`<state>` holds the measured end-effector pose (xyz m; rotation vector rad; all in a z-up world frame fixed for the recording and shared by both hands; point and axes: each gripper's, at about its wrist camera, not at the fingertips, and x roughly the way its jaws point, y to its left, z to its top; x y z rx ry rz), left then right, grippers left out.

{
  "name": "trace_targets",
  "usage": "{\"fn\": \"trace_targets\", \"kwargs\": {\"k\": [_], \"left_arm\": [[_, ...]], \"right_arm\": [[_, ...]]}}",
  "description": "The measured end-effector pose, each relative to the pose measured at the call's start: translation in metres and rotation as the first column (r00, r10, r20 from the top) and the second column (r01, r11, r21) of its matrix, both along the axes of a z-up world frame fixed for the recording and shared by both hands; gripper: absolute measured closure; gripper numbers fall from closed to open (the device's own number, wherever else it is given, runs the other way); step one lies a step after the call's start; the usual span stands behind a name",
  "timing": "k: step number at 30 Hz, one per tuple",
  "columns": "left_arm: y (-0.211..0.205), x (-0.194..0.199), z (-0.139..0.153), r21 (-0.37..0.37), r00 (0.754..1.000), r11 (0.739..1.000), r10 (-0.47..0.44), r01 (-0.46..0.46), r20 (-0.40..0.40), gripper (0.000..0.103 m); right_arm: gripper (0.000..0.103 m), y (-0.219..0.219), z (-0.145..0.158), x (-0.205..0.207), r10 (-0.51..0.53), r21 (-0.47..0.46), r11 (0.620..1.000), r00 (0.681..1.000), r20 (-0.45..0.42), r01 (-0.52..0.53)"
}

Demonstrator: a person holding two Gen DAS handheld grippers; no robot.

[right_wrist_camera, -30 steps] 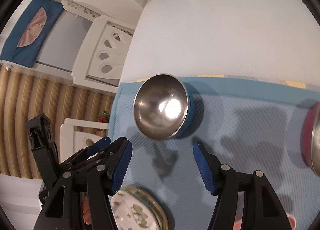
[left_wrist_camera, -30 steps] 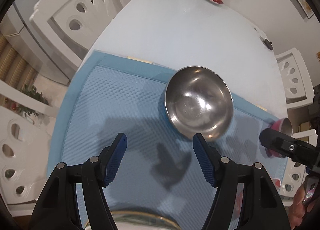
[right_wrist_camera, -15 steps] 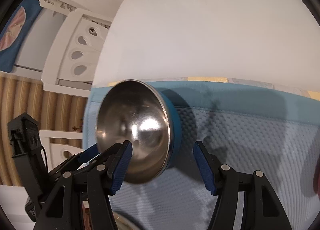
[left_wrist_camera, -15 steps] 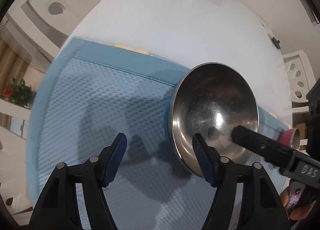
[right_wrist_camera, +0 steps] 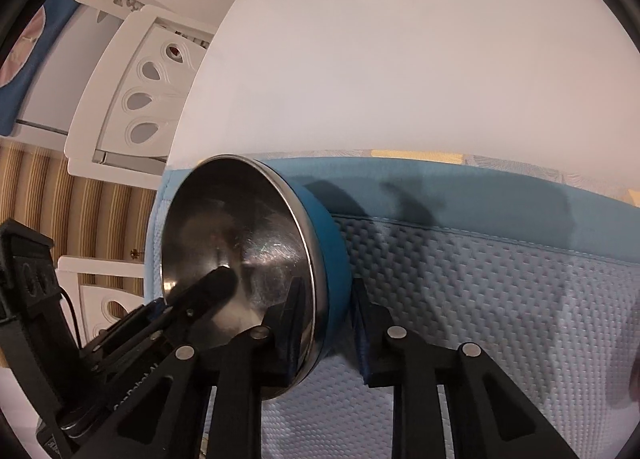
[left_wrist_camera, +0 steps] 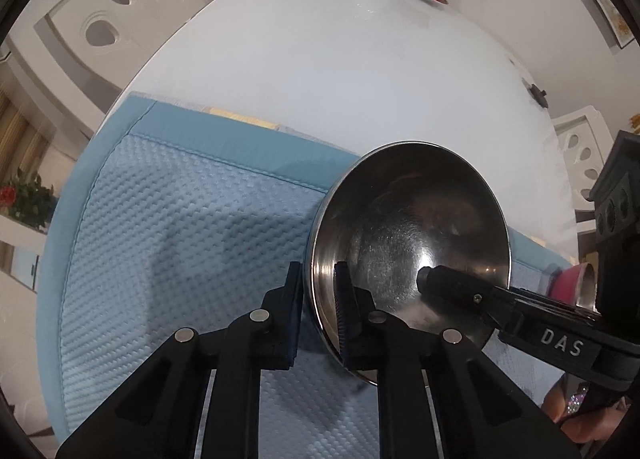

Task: Organize plates and bowls
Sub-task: 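Lift the blue steel bowl with both grippers and carry it over the pink bowl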

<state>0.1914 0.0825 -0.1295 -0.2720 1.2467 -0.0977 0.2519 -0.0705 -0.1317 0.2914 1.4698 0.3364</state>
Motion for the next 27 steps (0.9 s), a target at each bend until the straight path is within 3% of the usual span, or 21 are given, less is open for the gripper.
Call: {"fn": "trace_targets", "kwargs": {"k": [13, 27], "left_arm": [[-0.008, -0.017, 0.029, 0.039, 0.999, 0.999, -0.028, 0.026, 0.041, 0.092], [-0.035, -0.057, 0.062, 0.059, 0.992, 0.993, -0.103, 0.1, 0.067, 0.091]], "right_arm": [[0.084, -0.014, 0.024, -0.01, -0.016, 0.025, 1.0, 1.0, -0.001, 0.016], [0.084, -0.041, 0.069, -0.055, -0.05, 0.049, 0.998, 0.999, 0.011, 0.049]]}}
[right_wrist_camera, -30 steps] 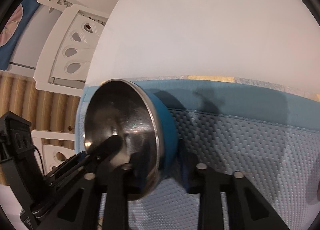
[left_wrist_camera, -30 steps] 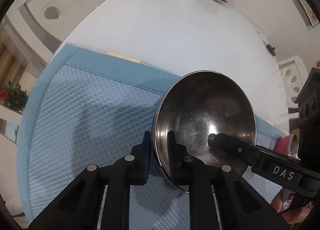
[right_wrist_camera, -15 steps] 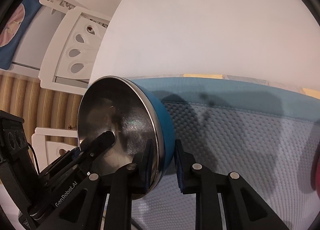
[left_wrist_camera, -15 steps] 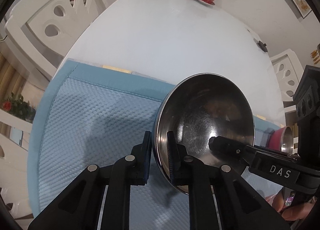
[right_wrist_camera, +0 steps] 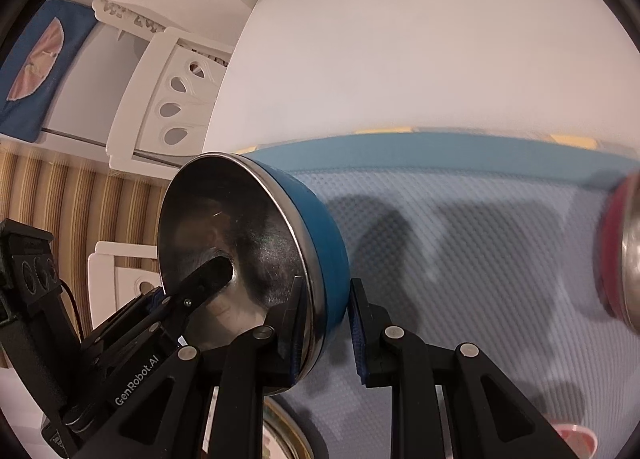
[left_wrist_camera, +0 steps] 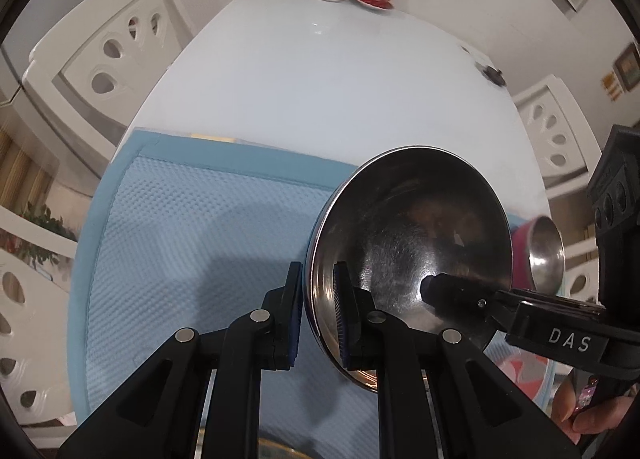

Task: Organize plates and bowls
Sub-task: 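Lift the blue steel bowl with both grippers and carry it over the pink bowl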

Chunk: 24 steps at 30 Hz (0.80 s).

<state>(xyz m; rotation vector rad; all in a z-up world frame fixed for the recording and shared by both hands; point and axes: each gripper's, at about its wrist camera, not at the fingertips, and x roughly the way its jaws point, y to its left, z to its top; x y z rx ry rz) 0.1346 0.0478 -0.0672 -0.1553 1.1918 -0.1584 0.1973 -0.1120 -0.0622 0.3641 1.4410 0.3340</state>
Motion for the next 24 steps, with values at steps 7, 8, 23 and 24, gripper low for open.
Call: {"fn": "trace_targets", "kwargs": {"k": [7, 8, 23, 24], "left_arm": [[-0.025, -0.027, 0.006, 0.002, 0.999, 0.999, -0.049, 0.049, 0.001, 0.092], [-0.029, -0.03, 0.007, 0.002, 0.999, 0.999, -0.054, 0.054, 0.001, 0.092], [-0.074, -0.077, 0.021, 0.01, 0.994, 0.994, -0.113, 0.113, 0.005, 0.091], [-0.077, -0.08, 0.022, 0.009, 0.993, 0.993, -0.118, 0.118, 0.005, 0.091]], "right_arm": [[0.083, -0.028, 0.017, -0.028, -0.044, 0.002, 0.999, 0.999, 0.01, 0.044], [0.083, -0.032, 0.02, -0.03, -0.048, 0.0, 0.999, 0.999, 0.012, 0.048], [0.084, -0.074, 0.042, -0.078, -0.095, -0.011, 0.995, 0.995, 0.025, 0.095], [0.084, -0.076, 0.043, -0.08, -0.097, -0.013, 0.995, 0.995, 0.025, 0.097]]}}
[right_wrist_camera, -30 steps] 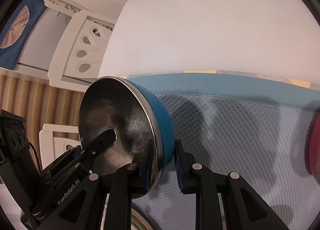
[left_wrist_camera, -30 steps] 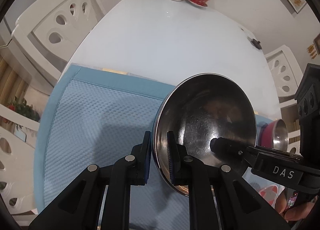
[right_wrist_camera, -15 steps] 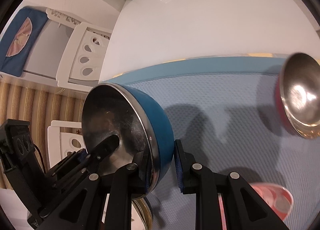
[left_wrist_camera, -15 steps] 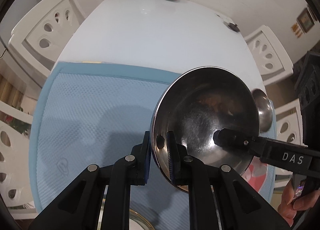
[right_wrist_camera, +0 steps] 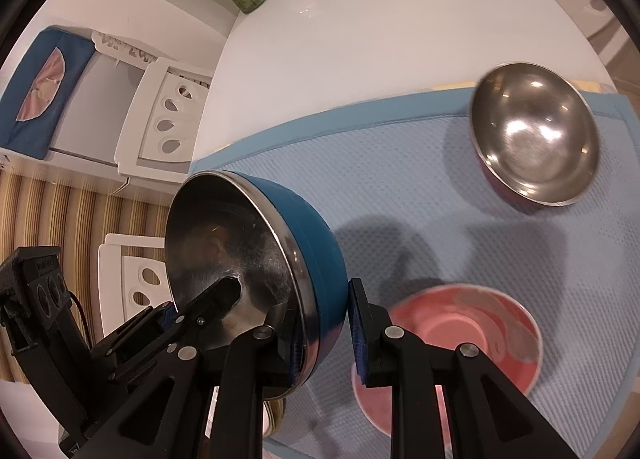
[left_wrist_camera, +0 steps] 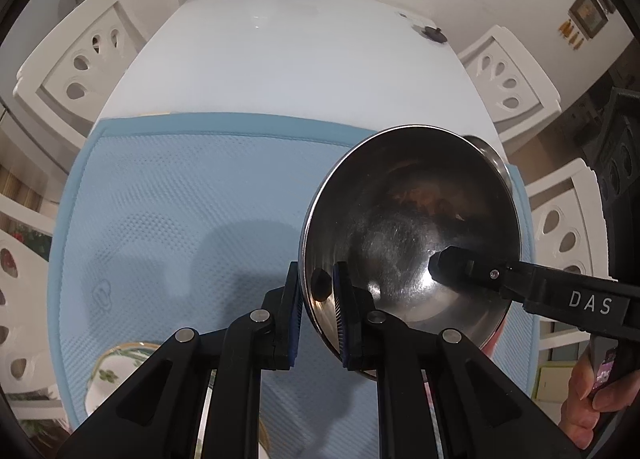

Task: Organize plates and bowls
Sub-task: 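Lift the blue steel bowl with both grippers and carry it over the pink bowl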

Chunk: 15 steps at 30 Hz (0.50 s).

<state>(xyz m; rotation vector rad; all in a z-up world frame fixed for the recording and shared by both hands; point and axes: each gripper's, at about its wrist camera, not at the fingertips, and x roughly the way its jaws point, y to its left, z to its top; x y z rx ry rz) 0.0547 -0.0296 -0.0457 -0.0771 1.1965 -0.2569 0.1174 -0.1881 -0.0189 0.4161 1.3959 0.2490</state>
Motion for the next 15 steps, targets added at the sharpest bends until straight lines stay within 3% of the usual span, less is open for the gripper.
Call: {"fn": "trace_targets", "kwargs": {"k": [15], "left_arm": [[-0.048, -0.029, -0.002, 0.021, 0.997, 0.996, -0.083, 0.083, -0.012, 0.091]], "right_arm": [[0.084, -0.044, 0.001, -0.038, -0.05, -0.009, 0.999, 0.998, -0.023, 0.049]]}}
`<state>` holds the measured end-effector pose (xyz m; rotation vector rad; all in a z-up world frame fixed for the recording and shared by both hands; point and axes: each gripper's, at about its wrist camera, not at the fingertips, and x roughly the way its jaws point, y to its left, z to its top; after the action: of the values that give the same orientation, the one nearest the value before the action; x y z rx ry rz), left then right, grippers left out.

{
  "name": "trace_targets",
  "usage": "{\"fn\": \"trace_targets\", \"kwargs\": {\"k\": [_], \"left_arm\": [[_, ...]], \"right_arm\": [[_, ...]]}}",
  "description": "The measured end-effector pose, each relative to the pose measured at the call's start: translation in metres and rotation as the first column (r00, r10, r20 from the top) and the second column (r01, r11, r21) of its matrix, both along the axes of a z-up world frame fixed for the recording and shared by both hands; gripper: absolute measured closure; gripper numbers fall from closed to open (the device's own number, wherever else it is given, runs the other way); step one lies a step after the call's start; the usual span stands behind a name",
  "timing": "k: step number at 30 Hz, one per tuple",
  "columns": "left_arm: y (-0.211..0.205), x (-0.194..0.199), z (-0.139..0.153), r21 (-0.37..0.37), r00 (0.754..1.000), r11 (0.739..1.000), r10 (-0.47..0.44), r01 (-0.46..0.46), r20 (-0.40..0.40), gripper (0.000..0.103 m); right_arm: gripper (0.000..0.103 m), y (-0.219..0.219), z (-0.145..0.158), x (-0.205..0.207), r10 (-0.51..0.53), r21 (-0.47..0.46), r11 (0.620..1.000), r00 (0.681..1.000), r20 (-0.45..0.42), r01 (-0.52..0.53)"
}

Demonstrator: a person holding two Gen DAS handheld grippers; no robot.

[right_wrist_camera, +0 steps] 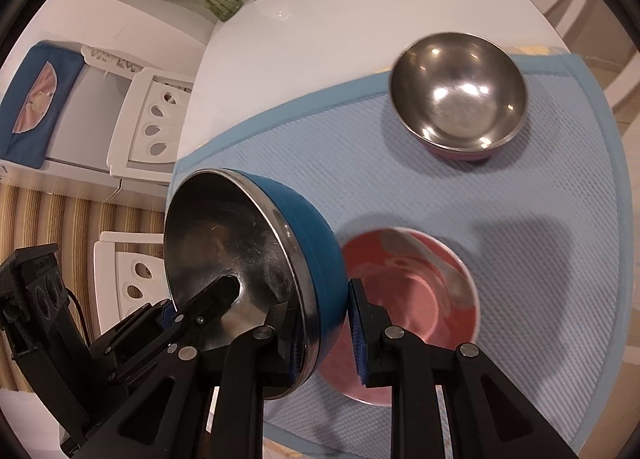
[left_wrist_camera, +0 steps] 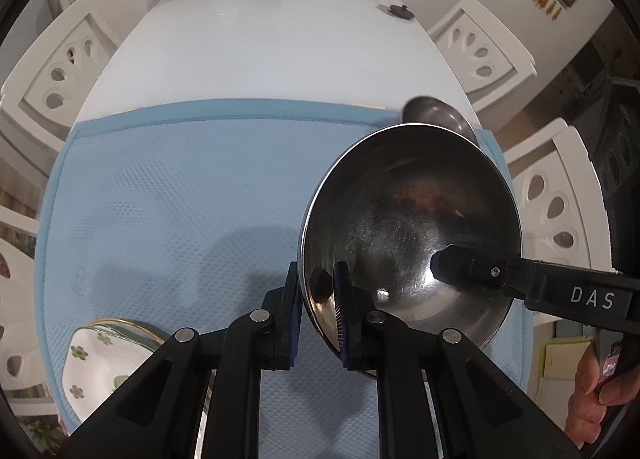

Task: Organize plates and bowls
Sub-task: 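Lift the blue steel bowl with both grippers and carry it over the pink bowl, then lower the blue steel bowl into the pink bowl with both grippers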

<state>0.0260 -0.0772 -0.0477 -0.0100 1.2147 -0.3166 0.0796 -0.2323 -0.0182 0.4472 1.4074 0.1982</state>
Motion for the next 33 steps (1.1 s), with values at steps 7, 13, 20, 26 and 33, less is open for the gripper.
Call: {"fn": "trace_targets", "kwargs": {"k": [7, 13, 20, 26, 33], "left_arm": [[-0.016, -0.011, -0.011, 0.02, 0.999, 0.999, -0.038, 0.039, -0.025, 0.091], [-0.026, -0.015, -0.023, 0.023, 0.996, 0.998, -0.06, 0.061, -0.058, 0.091], [-0.037, -0.022, -0.034, 0.041, 0.992, 0.995, -0.09, 0.094, -0.085, 0.091], [-0.043, -0.024, -0.042, 0.06, 0.989, 0.992, -0.106, 0.113, -0.103, 0.09], [-0.049, -0.026, -0.05, 0.079, 0.984, 0.988, -0.121, 0.132, -0.128, 0.09]], "right_arm": [[0.083, -0.016, -0.01, -0.015, -0.02, -0.007, 1.0, 0.999, -0.029, 0.02], [0.084, -0.029, -0.021, -0.022, -0.039, -0.015, 0.999, 0.998, -0.054, 0.038], [0.084, -0.041, -0.038, -0.032, -0.065, -0.023, 0.998, 0.993, -0.097, 0.063], [0.084, -0.047, -0.045, -0.036, -0.076, -0.035, 0.997, 0.991, -0.114, 0.072], [0.084, -0.046, -0.054, -0.034, -0.083, -0.059, 0.995, 0.987, -0.137, 0.076]]}}
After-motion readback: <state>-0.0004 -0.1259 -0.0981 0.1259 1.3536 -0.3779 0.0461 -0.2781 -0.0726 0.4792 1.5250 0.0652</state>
